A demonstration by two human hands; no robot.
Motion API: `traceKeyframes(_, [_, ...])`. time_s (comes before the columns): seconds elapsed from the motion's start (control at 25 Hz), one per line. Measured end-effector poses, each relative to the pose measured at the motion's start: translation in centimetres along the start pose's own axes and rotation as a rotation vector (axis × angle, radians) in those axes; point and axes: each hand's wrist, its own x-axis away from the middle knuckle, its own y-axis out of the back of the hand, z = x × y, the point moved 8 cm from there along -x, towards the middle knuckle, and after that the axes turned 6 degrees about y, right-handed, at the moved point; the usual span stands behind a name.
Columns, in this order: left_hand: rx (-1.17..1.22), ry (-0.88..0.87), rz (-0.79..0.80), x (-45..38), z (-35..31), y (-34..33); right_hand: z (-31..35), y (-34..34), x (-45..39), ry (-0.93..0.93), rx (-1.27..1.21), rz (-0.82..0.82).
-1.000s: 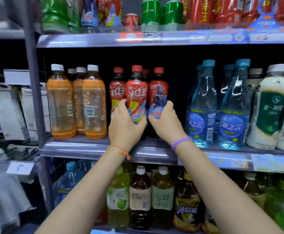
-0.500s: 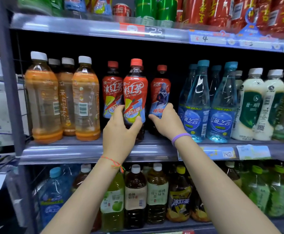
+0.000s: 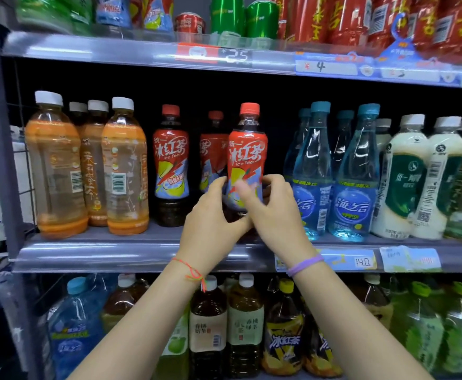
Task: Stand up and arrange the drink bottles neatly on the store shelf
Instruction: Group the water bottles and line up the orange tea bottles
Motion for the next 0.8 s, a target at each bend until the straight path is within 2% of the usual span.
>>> traceKeyframes(0.08, [0.006,-0.033,0.037,0.2,-0.5,-0.4,-0.2,-0.2,0.1,-0.025,0.049,0.032])
traceKeyframes(0.16, [0.068,0.007,0.098,0.0,-0.4,-0.3,-0.5,-0.1,0.0,-0.049,0.094,0.045])
traceKeyframes(0.36, [0.430,0.315,0.074,-2.3,0.8,-0.6,-0.7,-0.3,-0.4,-0.028,0.038,0.035])
traceKeyframes(0.52, [0.559,0.489,0.259,-2.6,0.4,-3.8,-0.8,-0.7,-0.6,-0.032,-0.008,0.089])
traceKeyframes(0.72, [0.575,0.505,0.296,-2.7,-0.4,-4.4,-1.5,-0.5,-0.6,0.014,0.066,0.071])
traceKeyframes(0.8, [0.496,0.435,0.303,-2.7,-1.1,-4.2,-1.3,-0.4,-0.4,0.026,0.129,0.062])
